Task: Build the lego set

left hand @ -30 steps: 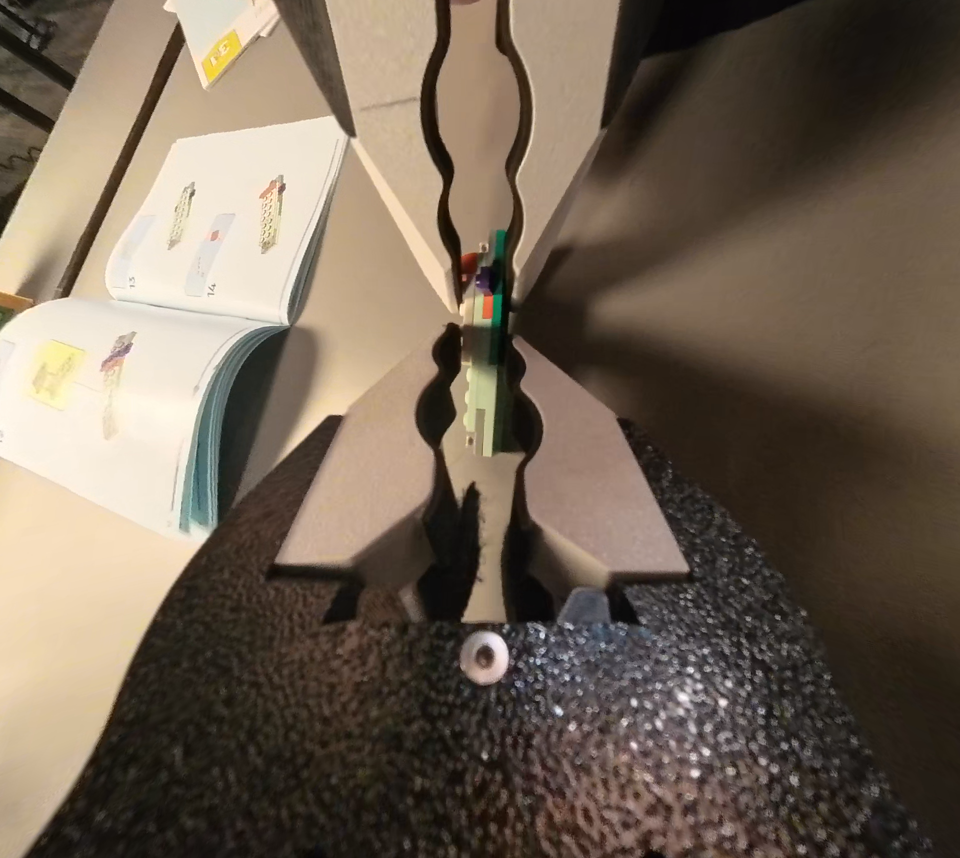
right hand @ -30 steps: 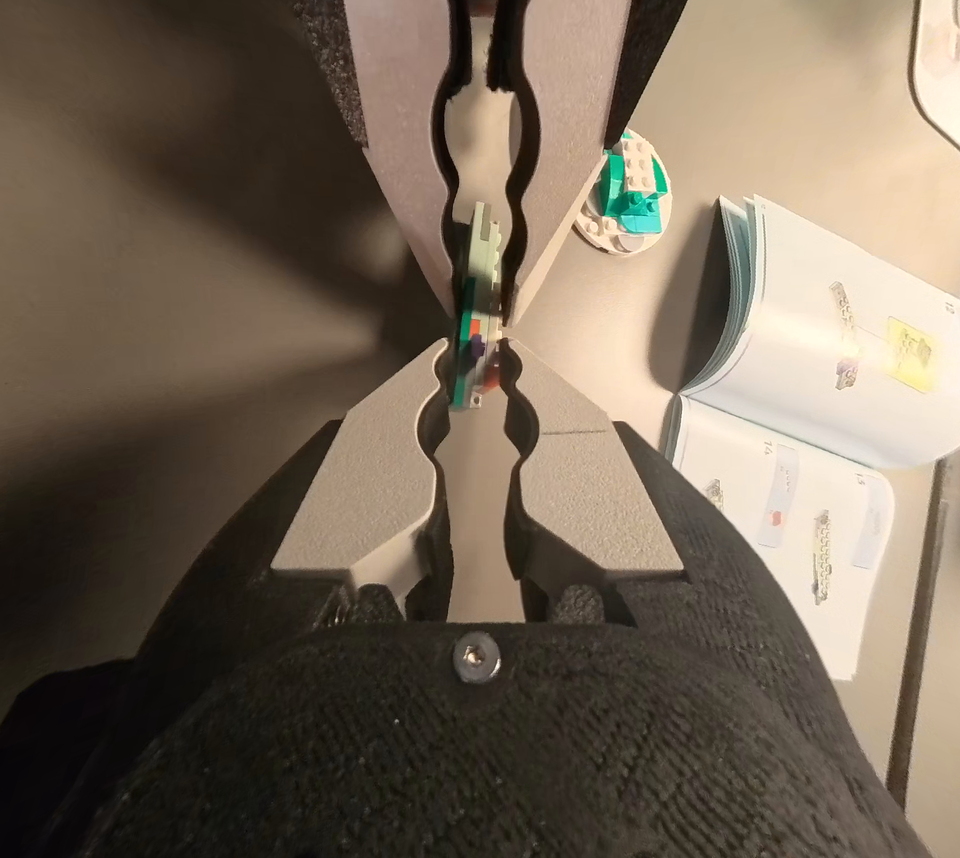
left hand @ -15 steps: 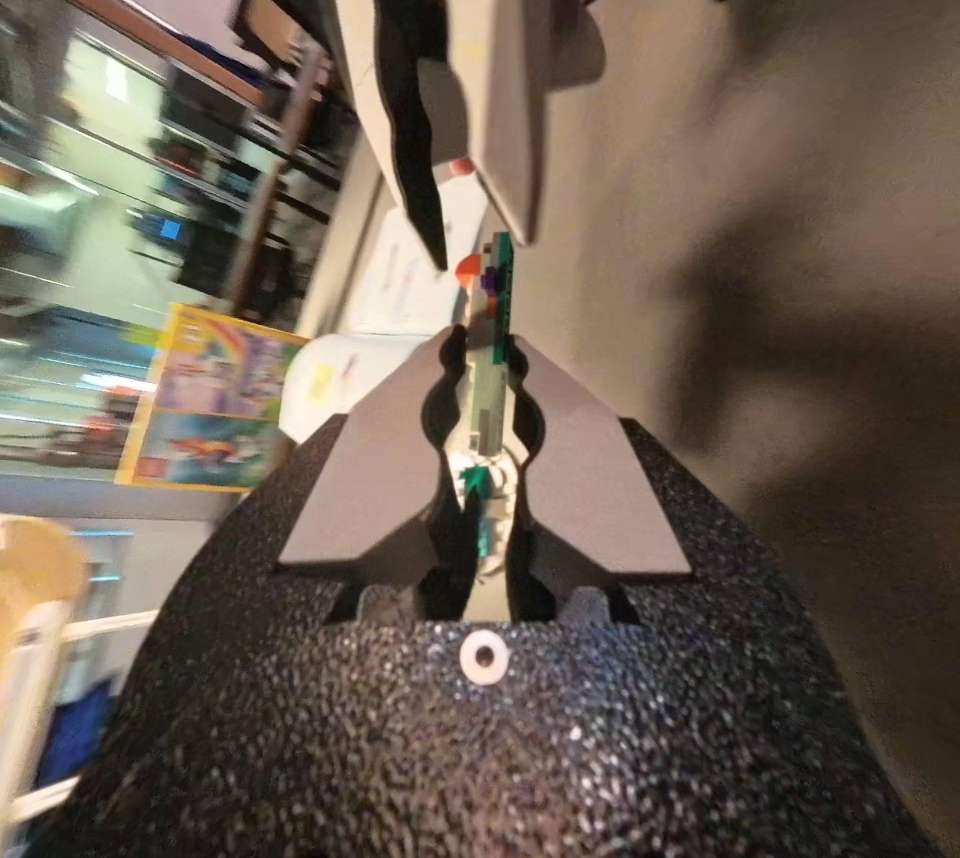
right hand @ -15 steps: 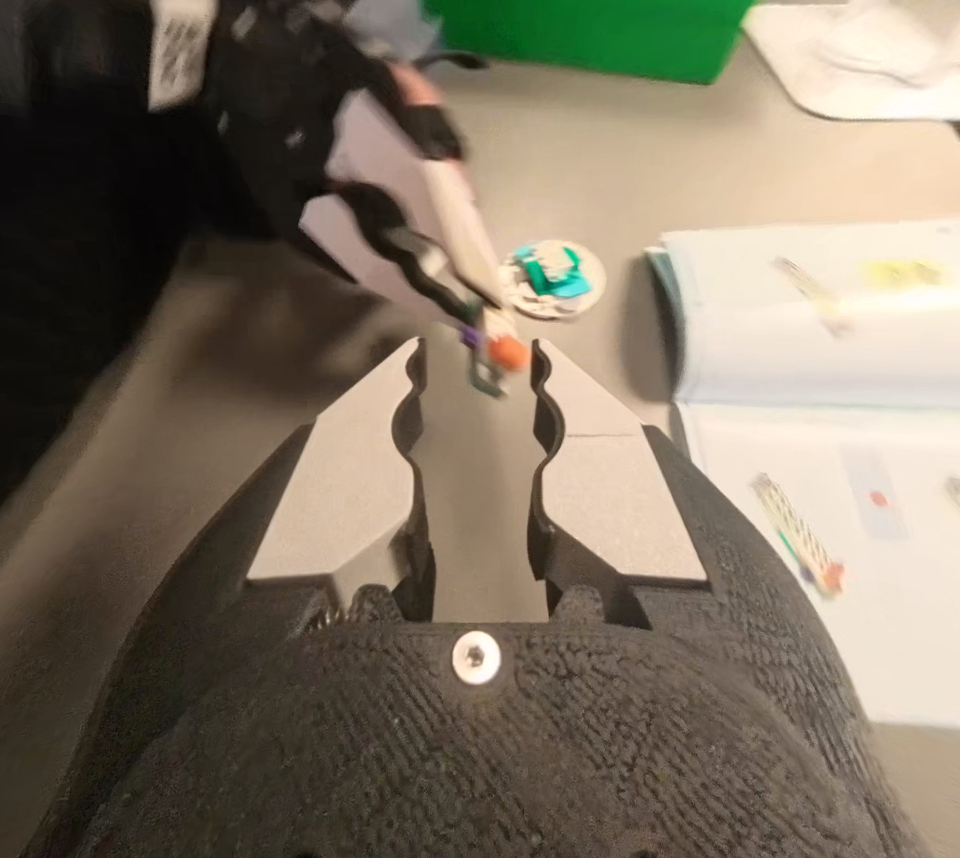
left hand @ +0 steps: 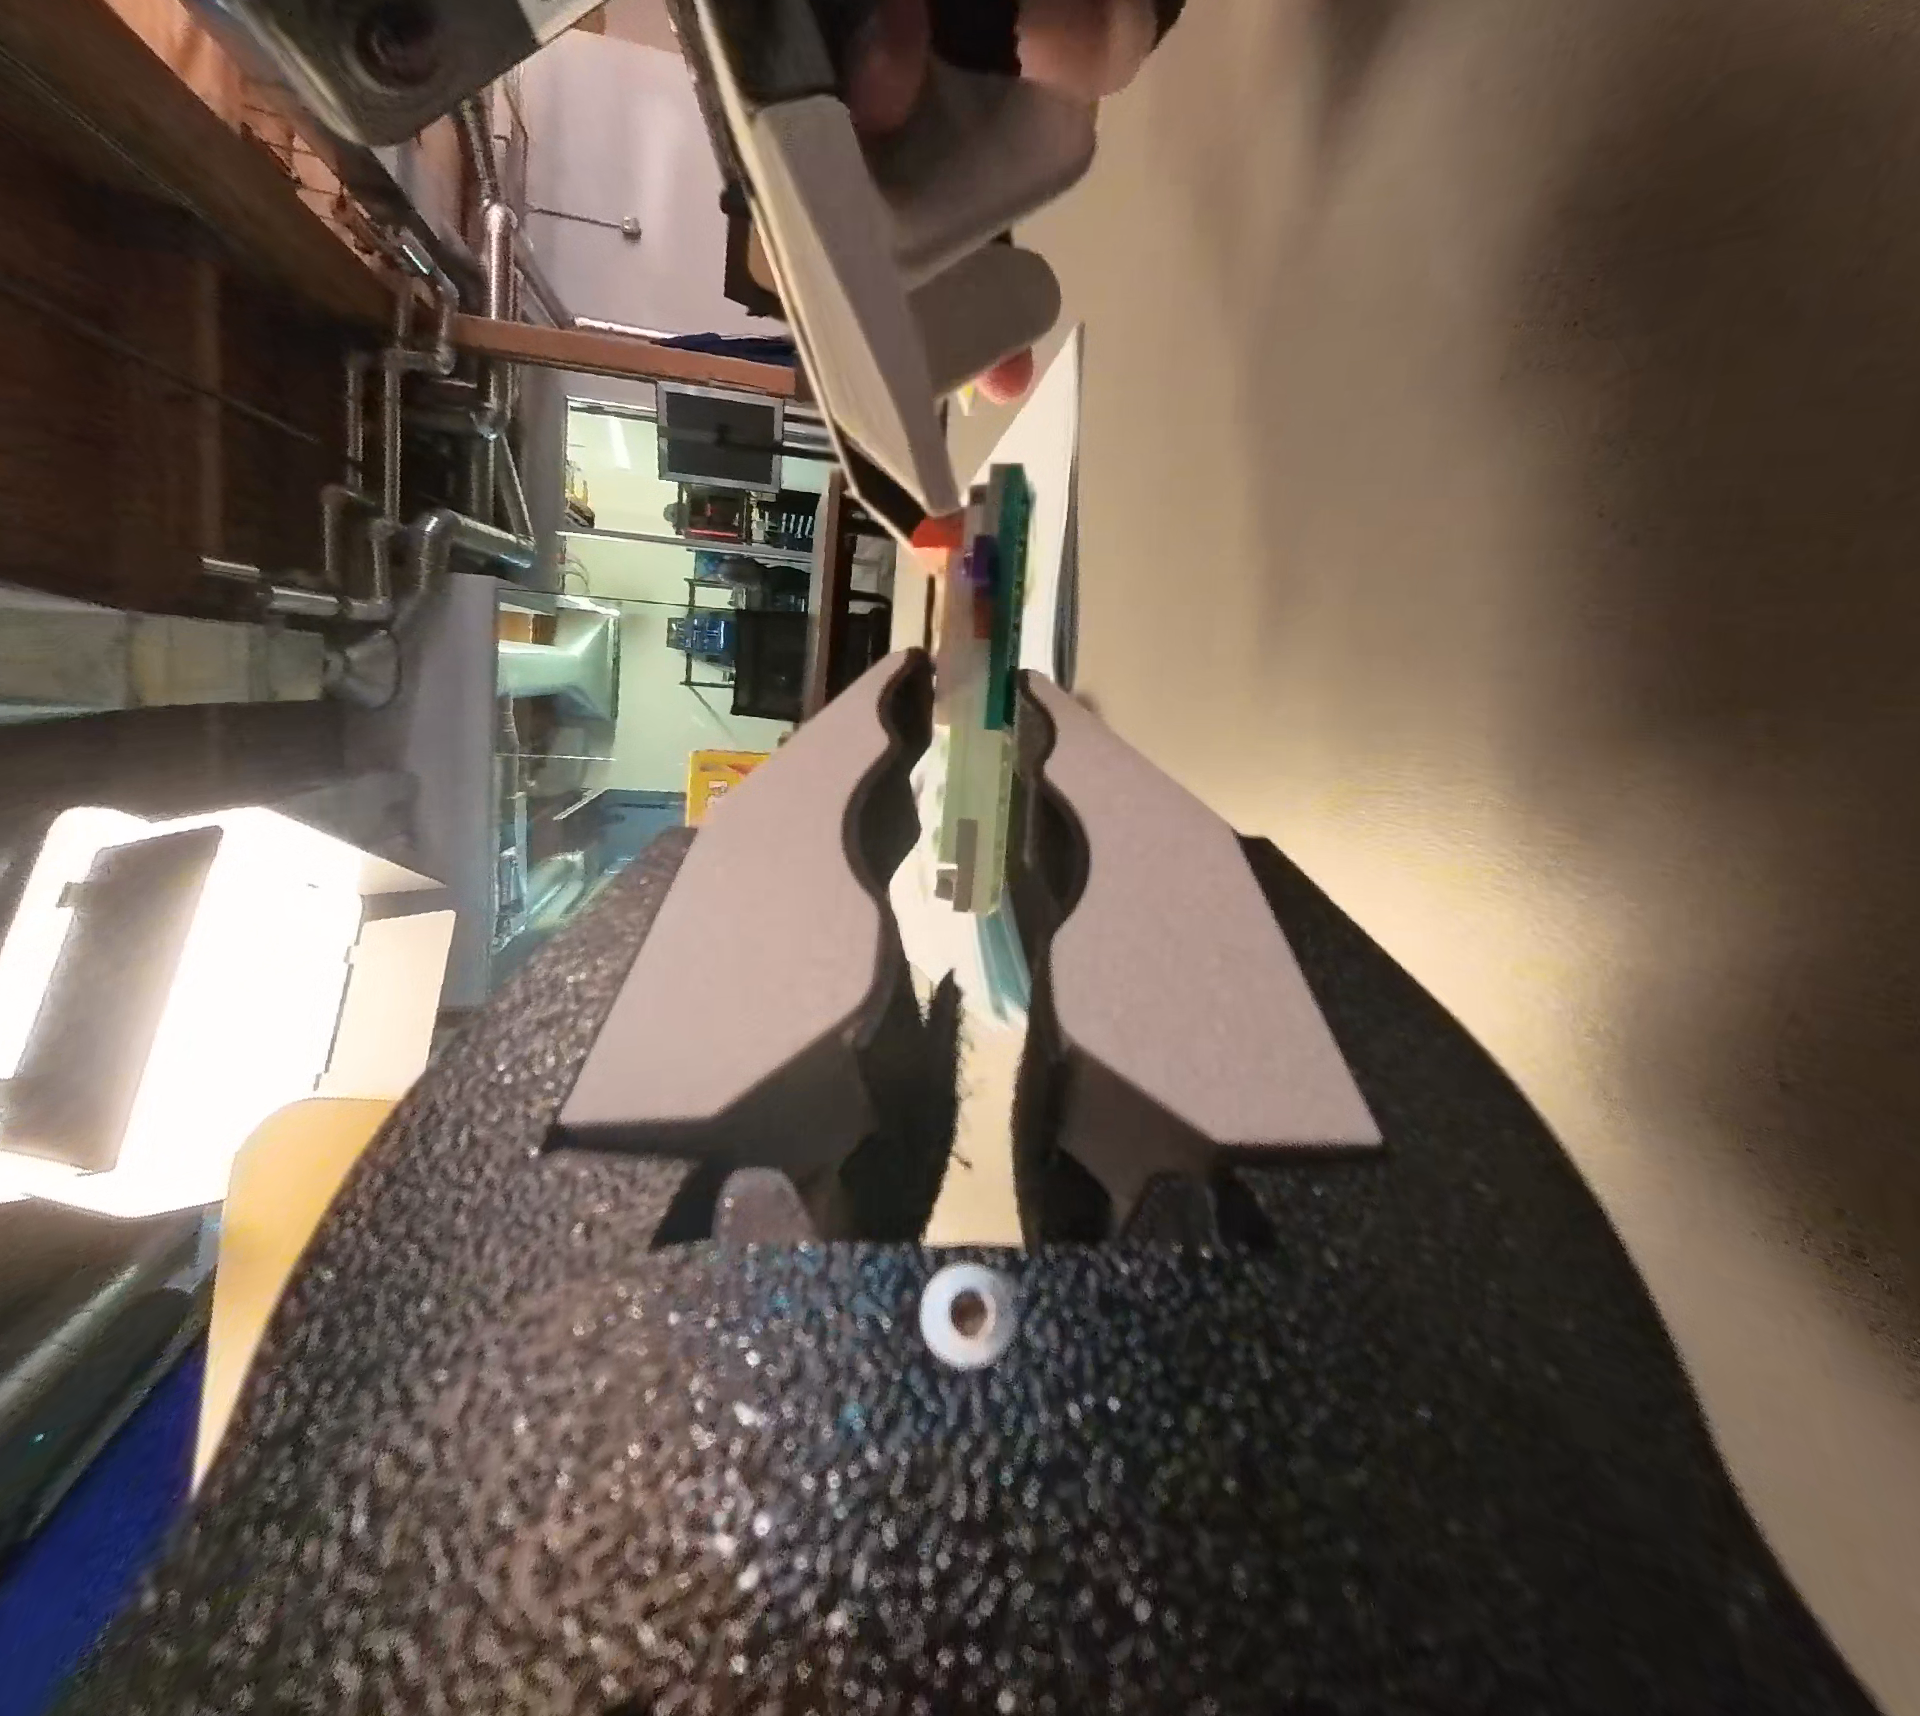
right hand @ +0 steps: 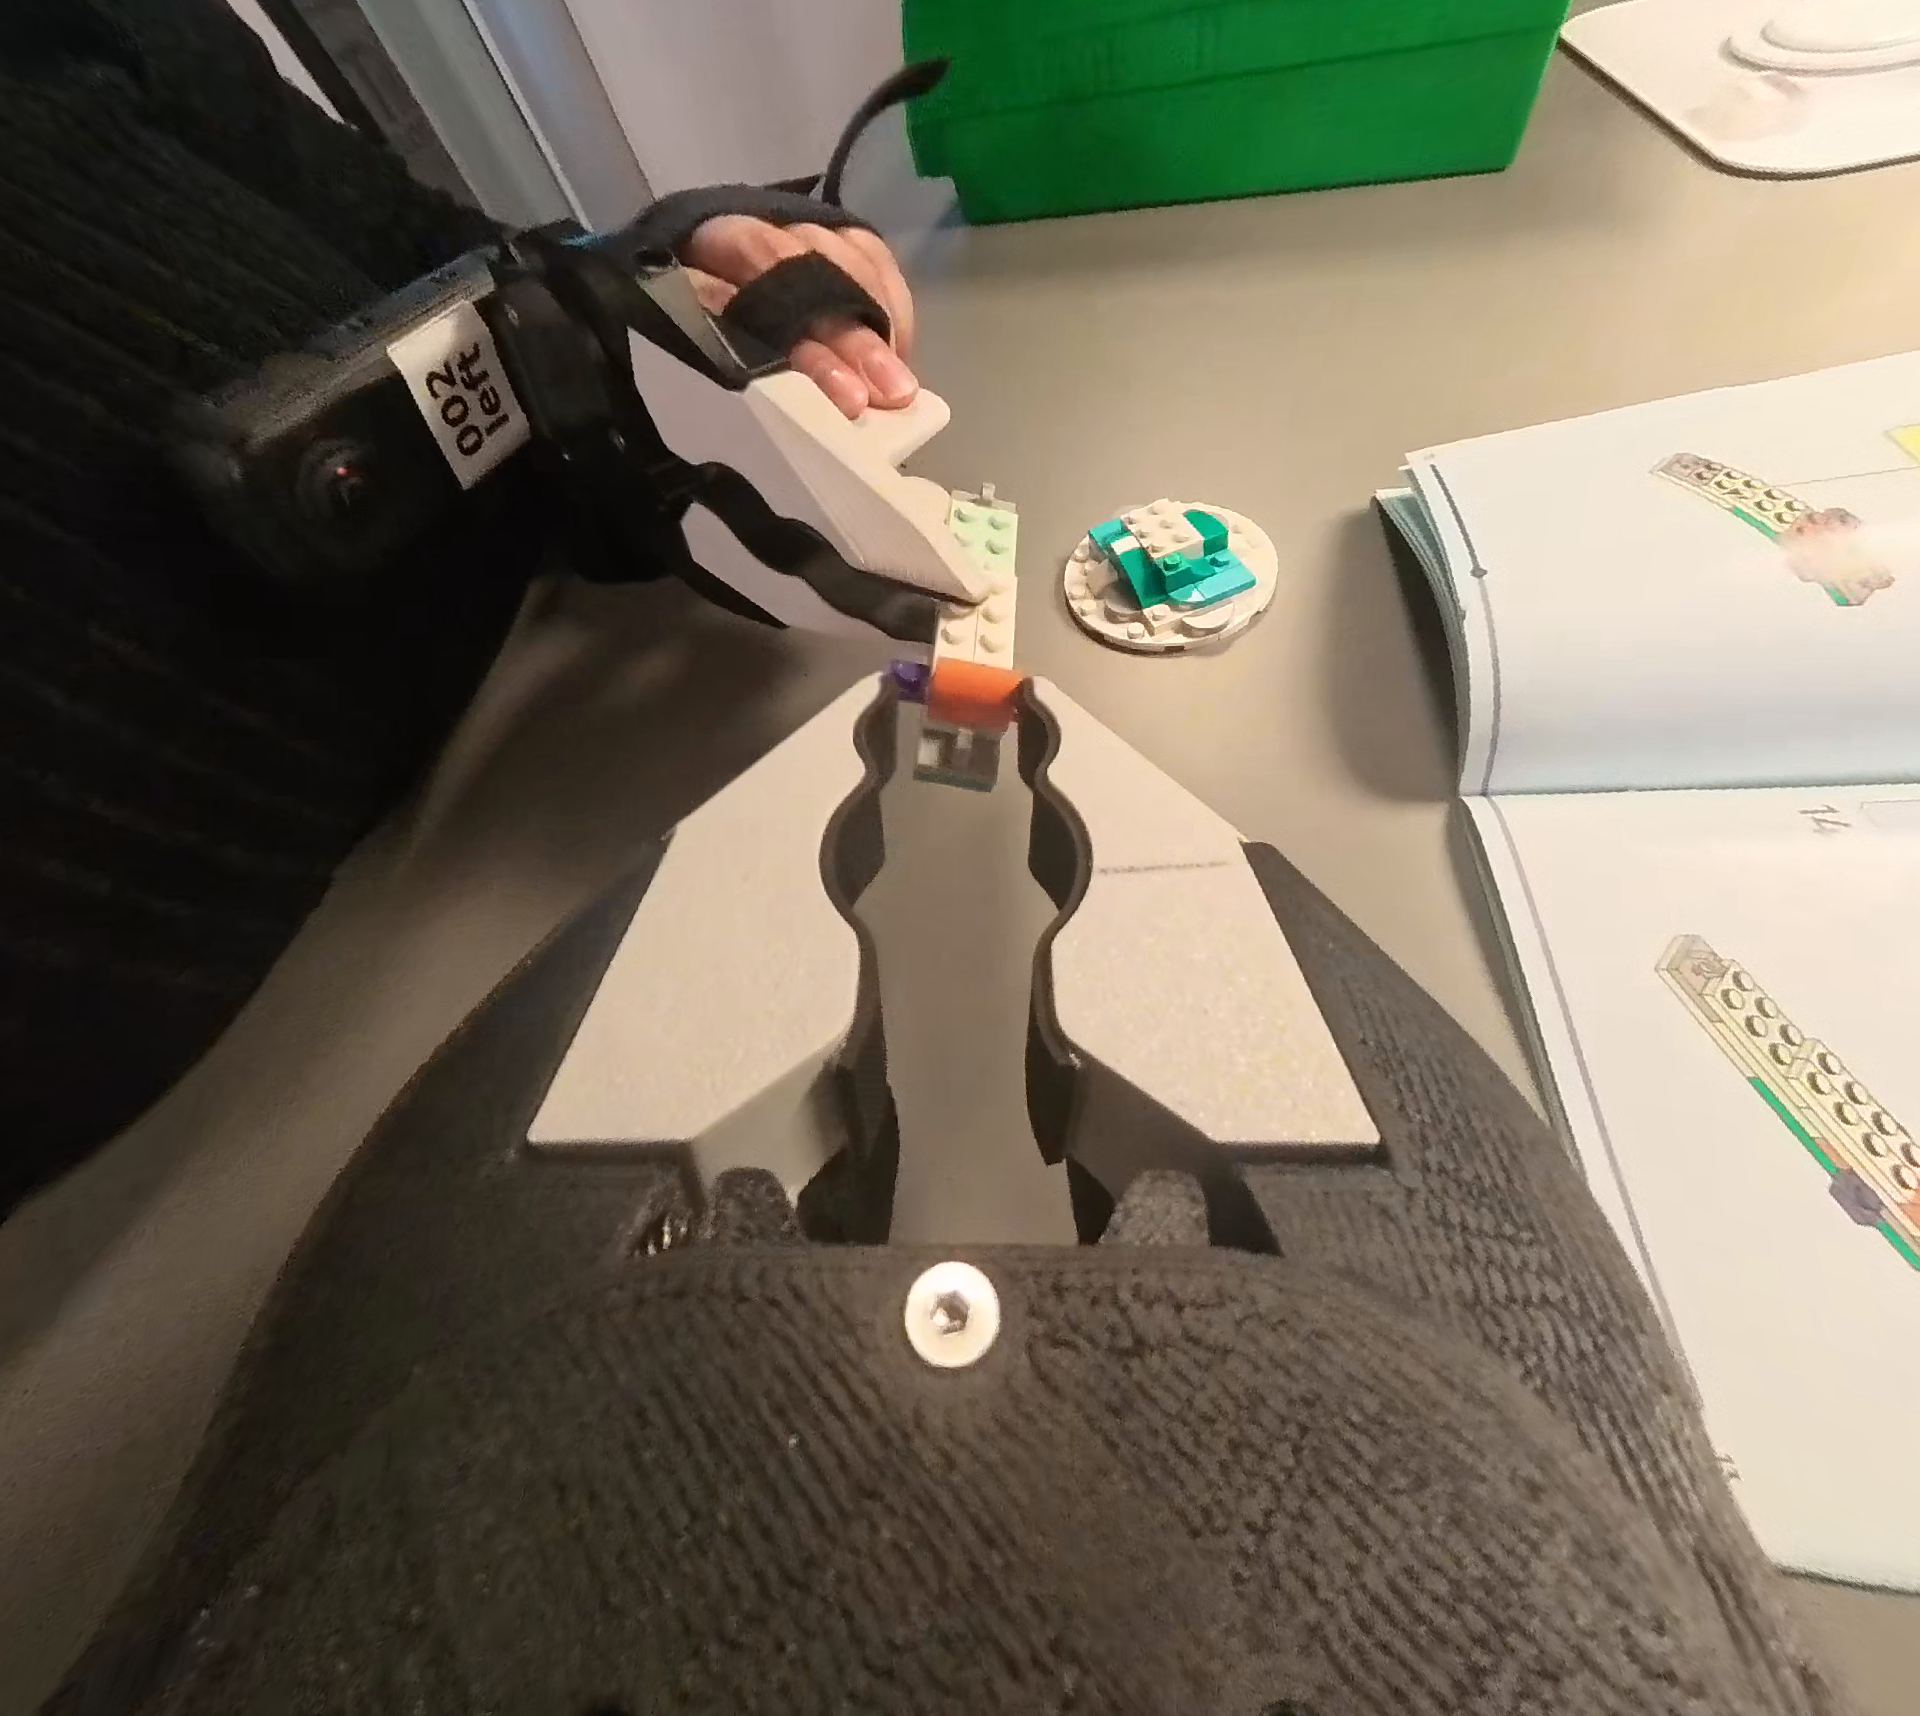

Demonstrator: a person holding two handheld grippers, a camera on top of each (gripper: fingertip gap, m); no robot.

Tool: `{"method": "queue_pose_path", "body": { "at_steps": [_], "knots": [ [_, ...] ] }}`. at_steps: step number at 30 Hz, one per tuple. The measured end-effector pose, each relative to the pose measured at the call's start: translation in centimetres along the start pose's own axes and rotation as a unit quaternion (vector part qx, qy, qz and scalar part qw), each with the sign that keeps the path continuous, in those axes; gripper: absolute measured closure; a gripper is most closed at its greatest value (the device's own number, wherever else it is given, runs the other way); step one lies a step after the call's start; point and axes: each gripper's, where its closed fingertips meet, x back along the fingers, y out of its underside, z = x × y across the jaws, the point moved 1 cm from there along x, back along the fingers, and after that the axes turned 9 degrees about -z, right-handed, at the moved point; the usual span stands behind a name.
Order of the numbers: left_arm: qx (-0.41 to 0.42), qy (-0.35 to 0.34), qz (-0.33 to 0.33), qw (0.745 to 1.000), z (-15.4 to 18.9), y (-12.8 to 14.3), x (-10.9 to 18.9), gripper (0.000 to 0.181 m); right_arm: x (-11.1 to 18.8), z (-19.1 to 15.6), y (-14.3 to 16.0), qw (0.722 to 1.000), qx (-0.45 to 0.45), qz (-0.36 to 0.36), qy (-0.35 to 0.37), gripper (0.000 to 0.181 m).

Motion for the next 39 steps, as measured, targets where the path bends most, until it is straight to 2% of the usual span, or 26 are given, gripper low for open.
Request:
{"method": "queue_pose_path", "body": {
  "at_steps": [2, 6, 9, 13, 17, 20, 23, 25, 27, 28, 29, 30, 32, 33, 35, 37, 39],
  "knots": [
    [-0.002, -0.001, 0.002, 1.000, 0.0, -0.1, 0.0, 0.169, 0.0, 0.1, 0.1, 1.000, 0.005, -0.004, 0.004, 0.166],
    [-0.004, -0.005, 0.003, 1.000, 0.1, -0.2, 0.0, 0.169, 0.1, 0.1, 0.3, 0.999, 0.028, -0.009, 0.013, 0.167],
    [0.027, 0.013, 0.016, 0.999, 0.3, -0.5, 0.1, 0.168, 0.2, 0.4, 0.7, 0.998, 0.049, -0.021, 0.031, 0.167],
    [0.054, 0.019, 0.021, 0.998, 0.1, 0.2, 0.3, 0.149, 0.4, 1.4, 3.2, 0.987, 0.102, -0.100, 0.074, 0.167],
    [0.141, 0.022, 0.010, 0.990, -1.0, 2.3, 0.4, 0.143, 0.2, 1.2, 4.9, 0.975, 0.142, -0.152, 0.073, 0.167],
    [0.245, 0.026, 0.023, 0.969, -2.3, 3.8, 0.3, 0.142, 0.3, 1.4, 5.7, 0.969, 0.153, -0.178, 0.077, 0.167],
    [0.335, 0.029, 0.048, 0.941, -3.4, 4.8, 0.4, 0.141, 0.6, 1.1, 5.9, 0.971, 0.147, -0.177, 0.063, 0.158],
    [0.377, 0.022, 0.056, 0.924, -4.1, 5.5, 0.4, 0.141, 1.2, 0.9, 5.3, 0.977, 0.137, -0.151, 0.056, 0.149],
    [0.411, 0.016, 0.065, 0.909, -4.6, 6.1, 0.6, 0.140, 2.7, 1.4, 3.2, 0.988, 0.120, -0.066, 0.070, 0.137],
    [0.426, 0.015, 0.071, 0.902, -4.9, 6.4, 0.7, 0.140, 4.0, 2.3, 1.7, 0.988, 0.119, -0.003, 0.102, 0.136],
    [0.439, 0.014, 0.076, 0.895, -5.1, 6.6, 0.8, 0.140, 5.7, 3.6, 0.3, 0.978, 0.124, 0.068, 0.156, 0.136],
    [0.451, 0.011, 0.080, 0.889, -5.2, 6.9, 0.8, 0.140, 7.9, 4.8, -0.9, 0.955, 0.134, 0.142, 0.224, 0.135],
    [0.470, 0.006, 0.087, 0.878, -5.6, 7.4, 0.9, 0.139, 12.6, 6.9, -1.9, 0.877, 0.150, 0.248, 0.382, 0.136],
    [0.479, 0.003, 0.090, 0.873, -5.8, 7.6, 1.0, 0.139, 14.5, 7.5, -1.7, 0.839, 0.155, 0.261, 0.452, 0.140],
    [0.494, 0.000, 0.097, 0.864, -6.1, 8.0, 1.0, 0.139, 16.4, 8.3, -1.0, 0.791, 0.165, 0.231, 0.542, 0.144],
    [0.514, -0.006, 0.104, 0.851, -6.5, 8.5, 1.0, 0.140, 16.8, 8.7, -0.2, 0.766, 0.184, 0.200, 0.582, 0.150],
    [0.532, -0.014, 0.112, 0.839, -7.1, 9.2, 0.8, 0.138, 17.1, 9.5, 0.2, 0.754, 0.181, 0.171, 0.607, 0.149]
  ]
}}
